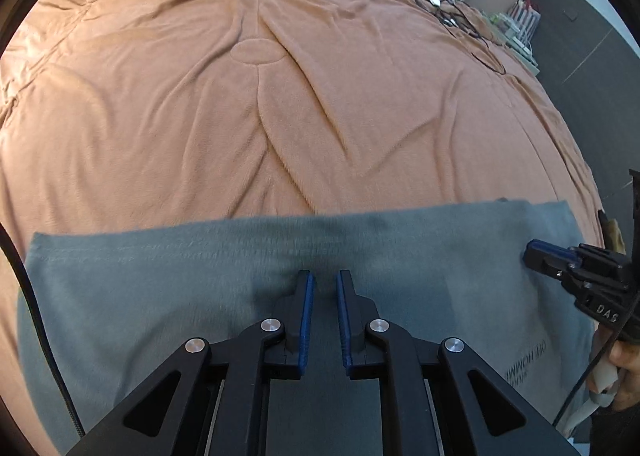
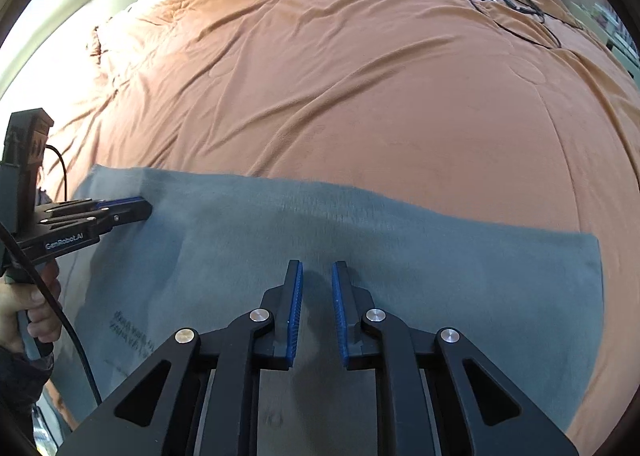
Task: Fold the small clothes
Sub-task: 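Open both grippers and pull them back from the folded grey shirt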
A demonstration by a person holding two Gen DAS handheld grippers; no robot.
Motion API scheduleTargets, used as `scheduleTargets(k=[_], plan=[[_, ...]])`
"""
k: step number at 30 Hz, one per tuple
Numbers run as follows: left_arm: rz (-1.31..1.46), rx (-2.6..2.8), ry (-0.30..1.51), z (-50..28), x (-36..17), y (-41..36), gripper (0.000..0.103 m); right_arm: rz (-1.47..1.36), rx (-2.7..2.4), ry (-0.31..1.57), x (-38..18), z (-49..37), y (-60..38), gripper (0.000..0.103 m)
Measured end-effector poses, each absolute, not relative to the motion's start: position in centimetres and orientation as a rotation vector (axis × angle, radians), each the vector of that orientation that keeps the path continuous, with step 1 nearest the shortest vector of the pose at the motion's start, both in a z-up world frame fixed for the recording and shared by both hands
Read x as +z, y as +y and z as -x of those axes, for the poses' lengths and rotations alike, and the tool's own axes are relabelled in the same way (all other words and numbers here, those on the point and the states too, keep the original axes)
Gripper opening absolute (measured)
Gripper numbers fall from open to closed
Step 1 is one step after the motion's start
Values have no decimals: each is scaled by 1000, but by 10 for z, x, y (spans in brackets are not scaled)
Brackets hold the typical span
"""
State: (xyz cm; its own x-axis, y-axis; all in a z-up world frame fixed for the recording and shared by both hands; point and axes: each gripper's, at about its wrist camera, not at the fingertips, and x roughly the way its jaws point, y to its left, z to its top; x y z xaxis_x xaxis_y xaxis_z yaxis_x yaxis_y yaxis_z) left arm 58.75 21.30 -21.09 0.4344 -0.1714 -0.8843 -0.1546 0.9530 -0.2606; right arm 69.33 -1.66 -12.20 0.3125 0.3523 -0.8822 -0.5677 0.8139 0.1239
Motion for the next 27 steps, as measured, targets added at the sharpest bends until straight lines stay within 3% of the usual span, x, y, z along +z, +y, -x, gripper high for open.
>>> scheduleTargets(k=[11,17,22,27], plan=[[343,51,1093,-606,-211,217,12,230,513,1067,-139,-721,15,11],[294,72,1093,-579,-191,221,13,202,539,1084,-124,-705,8,13],[282,113,1121,-550,-188,245,13,241,543,1095,-120,-688,-15,27],[278,195,1166,-524,-192,280,13,246,489,1111,-119,-679,-50,28]])
